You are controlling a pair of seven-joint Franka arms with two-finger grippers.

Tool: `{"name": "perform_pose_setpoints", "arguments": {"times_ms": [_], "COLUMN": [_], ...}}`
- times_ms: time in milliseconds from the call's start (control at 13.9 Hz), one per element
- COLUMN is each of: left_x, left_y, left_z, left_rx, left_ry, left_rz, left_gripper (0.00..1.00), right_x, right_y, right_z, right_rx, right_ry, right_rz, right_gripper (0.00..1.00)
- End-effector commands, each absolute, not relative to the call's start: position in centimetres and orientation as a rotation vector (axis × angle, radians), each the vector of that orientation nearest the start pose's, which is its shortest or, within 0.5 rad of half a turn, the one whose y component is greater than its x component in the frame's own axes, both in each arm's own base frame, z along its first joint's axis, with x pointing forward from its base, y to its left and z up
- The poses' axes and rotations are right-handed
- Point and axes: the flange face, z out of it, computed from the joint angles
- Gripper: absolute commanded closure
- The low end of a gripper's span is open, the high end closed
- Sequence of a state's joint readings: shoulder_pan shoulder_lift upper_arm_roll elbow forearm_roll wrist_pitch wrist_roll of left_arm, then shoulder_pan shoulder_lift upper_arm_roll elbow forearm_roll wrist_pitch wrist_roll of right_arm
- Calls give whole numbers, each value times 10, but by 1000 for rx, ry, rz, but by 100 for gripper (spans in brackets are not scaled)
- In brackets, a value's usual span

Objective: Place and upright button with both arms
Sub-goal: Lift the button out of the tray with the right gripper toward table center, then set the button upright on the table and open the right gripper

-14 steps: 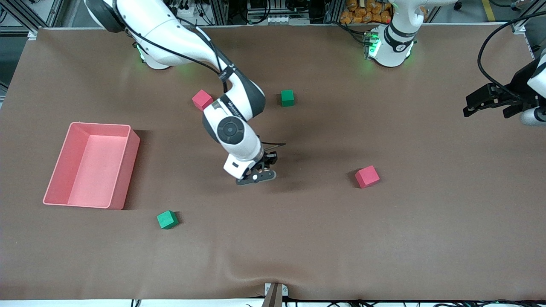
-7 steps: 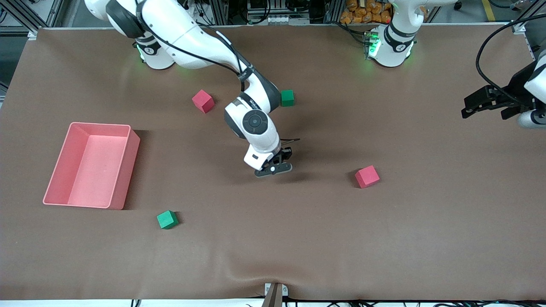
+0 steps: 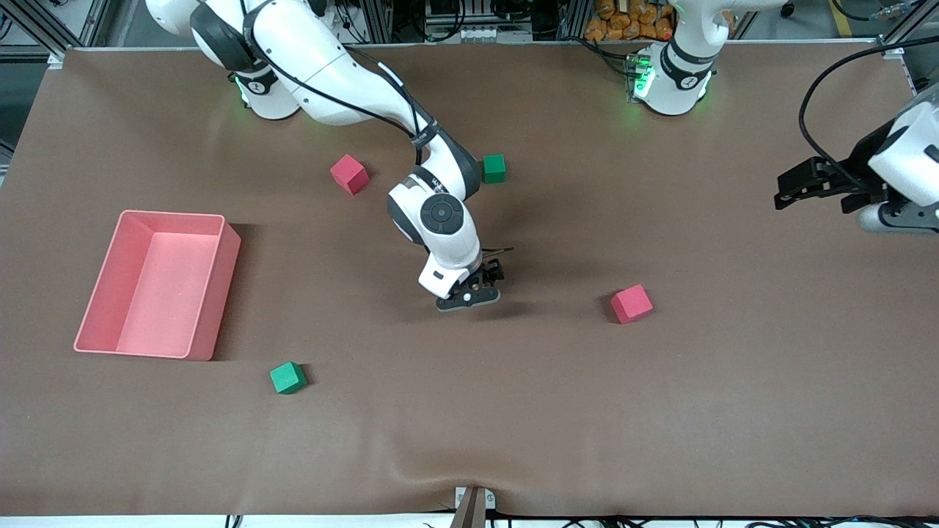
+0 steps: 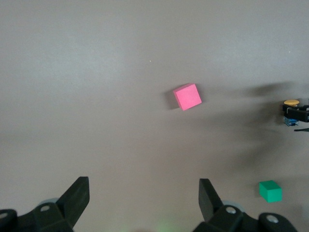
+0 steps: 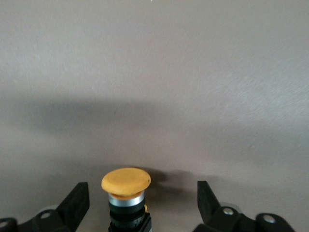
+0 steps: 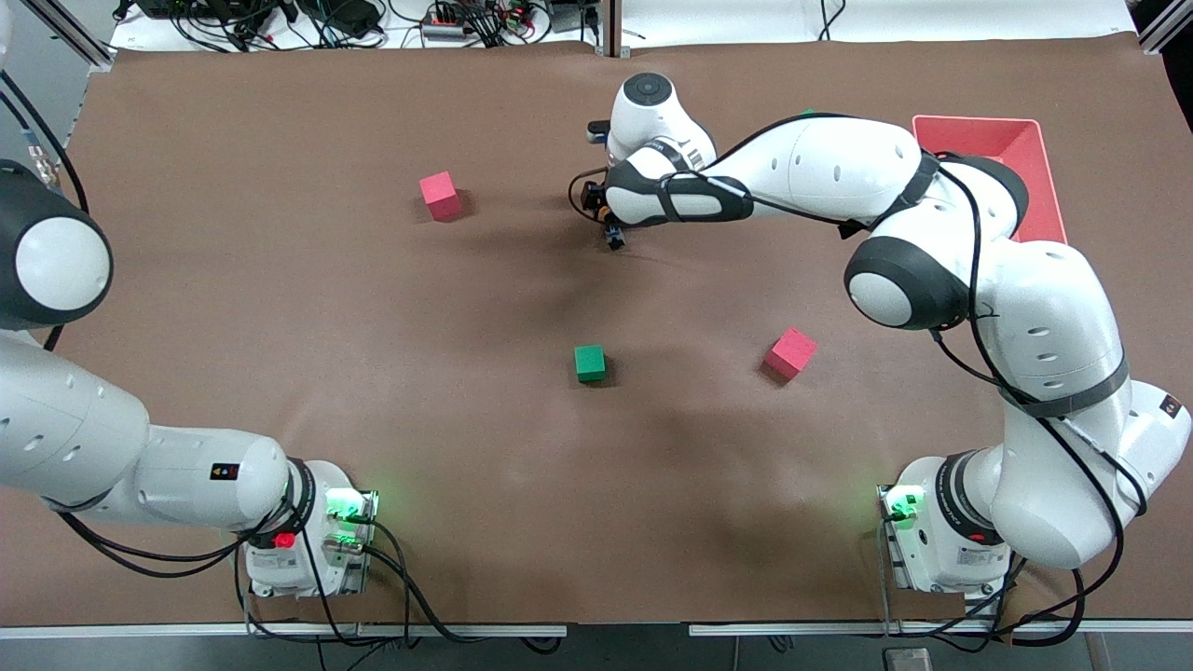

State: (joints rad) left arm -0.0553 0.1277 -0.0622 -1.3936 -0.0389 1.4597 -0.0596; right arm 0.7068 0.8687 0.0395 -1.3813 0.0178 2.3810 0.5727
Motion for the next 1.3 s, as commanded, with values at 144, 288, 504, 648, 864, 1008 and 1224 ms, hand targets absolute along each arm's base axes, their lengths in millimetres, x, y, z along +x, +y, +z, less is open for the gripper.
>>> {"name": "perform_pose_setpoints", "arguments": {"times_ms": [144, 288, 504, 648, 864, 1008, 1224], "left_x": [593, 601, 602, 600, 597, 596, 591], "left_y": [-98, -110, -167, -212, -274, -309, -358], "left_z": [601, 580, 551, 529, 492, 462, 420], "left_rx": [-3179, -3251, -3224, -3193, -3152, -3135, -3136], "left_ry": [141, 80, -92, -135, -123, -68, -87], "left_rz": [130, 211, 306, 355, 407, 437, 416], "left_gripper": [0, 0, 0, 0, 0, 0, 0], "right_x": [578, 597, 608, 611, 608, 607, 599], "right_y": [458, 414, 362, 320, 239, 174, 100], "right_z": [293, 342, 390, 416, 449, 473, 499], "right_rx": [-3083, -3107, -3114, -3110, -3114, -3126, -3138], "right_ry": [-42, 38, 22, 46, 25, 7, 76], "right_rz": [-52, -9, 1, -20, -32, 14, 134], "right_gripper": [0, 0, 0, 0, 0, 0, 0]}}
